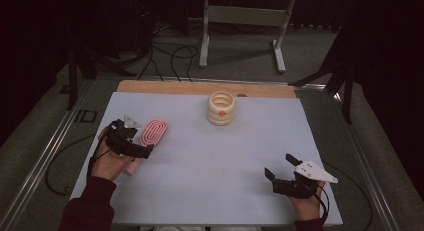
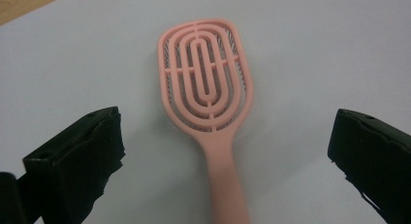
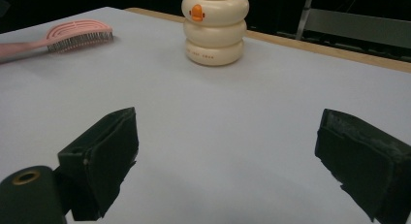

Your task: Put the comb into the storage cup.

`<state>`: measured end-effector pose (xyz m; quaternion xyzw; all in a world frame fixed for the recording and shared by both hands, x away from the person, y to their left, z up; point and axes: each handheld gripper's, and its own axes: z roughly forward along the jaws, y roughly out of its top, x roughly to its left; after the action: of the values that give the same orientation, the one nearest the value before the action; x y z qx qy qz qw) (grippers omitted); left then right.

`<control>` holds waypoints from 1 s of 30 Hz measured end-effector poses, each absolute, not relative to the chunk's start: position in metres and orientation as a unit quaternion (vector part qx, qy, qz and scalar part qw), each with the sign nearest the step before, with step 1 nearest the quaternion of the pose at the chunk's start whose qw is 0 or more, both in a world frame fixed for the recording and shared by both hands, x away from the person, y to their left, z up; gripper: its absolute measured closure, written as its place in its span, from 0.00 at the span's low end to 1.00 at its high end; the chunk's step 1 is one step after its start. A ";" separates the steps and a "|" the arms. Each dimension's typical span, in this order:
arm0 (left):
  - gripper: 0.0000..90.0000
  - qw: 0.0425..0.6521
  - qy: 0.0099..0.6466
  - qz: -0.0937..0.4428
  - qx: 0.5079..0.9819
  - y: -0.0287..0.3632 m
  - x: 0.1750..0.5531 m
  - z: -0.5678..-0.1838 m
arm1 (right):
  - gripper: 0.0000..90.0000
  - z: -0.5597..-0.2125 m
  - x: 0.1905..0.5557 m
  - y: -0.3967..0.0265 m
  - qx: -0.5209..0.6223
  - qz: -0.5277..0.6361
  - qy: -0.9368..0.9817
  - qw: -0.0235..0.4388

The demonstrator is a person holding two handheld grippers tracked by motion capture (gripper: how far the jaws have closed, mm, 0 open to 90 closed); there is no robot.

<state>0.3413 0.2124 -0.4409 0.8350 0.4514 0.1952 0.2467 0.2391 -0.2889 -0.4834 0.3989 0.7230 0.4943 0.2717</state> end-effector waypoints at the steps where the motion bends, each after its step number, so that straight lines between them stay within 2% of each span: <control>1: 0.00 0.241 0.451 0.193 0.838 0.212 0.343 -0.442 | 0.09 -0.484 0.239 -0.289 0.399 0.493 0.724 0.271; 30: 0.00 0.186 0.460 0.167 0.852 0.203 0.366 -0.461 | 0.09 -0.485 0.240 -0.288 0.400 0.492 0.725 0.269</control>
<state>0.3655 0.2032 -0.4608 0.8518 0.4604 0.1673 0.1857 0.2398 -0.2880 -0.4847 0.3998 0.7250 0.4920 0.2694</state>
